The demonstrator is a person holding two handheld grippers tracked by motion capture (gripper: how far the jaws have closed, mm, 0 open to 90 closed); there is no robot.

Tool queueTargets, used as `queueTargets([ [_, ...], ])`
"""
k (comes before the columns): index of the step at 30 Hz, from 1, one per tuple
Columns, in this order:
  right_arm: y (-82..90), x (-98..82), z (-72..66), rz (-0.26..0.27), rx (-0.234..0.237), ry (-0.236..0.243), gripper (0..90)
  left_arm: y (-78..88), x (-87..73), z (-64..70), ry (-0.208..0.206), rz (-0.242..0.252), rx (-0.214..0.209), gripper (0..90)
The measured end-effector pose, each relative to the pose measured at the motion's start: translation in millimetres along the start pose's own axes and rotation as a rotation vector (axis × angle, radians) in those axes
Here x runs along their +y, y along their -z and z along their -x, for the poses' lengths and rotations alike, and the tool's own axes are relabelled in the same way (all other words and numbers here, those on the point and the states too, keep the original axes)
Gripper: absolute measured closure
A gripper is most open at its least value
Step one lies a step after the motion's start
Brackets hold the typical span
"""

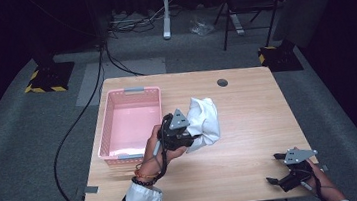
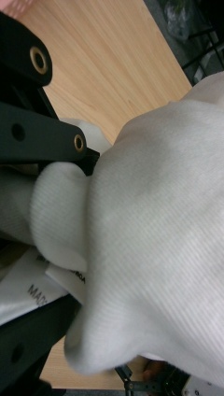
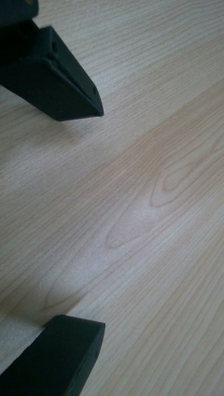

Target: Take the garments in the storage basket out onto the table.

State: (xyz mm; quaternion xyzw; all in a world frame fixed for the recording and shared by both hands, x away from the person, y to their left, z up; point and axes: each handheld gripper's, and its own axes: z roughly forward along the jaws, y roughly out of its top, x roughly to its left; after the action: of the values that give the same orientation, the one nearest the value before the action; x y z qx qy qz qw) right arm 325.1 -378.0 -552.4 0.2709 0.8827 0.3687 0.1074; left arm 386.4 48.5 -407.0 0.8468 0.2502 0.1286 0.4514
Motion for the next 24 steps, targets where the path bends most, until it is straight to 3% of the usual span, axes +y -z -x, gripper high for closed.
queueTargets([
  [11,0.0,0.0,0.0,0.0,0.0,0.0,0.3,-17.8,10.1,11.2,-0.017,-0.011,-0.03,61.1],
  [24,0.0,0.0,0.0,0.0,0.001,0.0,0.4,-38.0,8.4,20.1,-0.007,-0.03,-0.061,60.9],
])
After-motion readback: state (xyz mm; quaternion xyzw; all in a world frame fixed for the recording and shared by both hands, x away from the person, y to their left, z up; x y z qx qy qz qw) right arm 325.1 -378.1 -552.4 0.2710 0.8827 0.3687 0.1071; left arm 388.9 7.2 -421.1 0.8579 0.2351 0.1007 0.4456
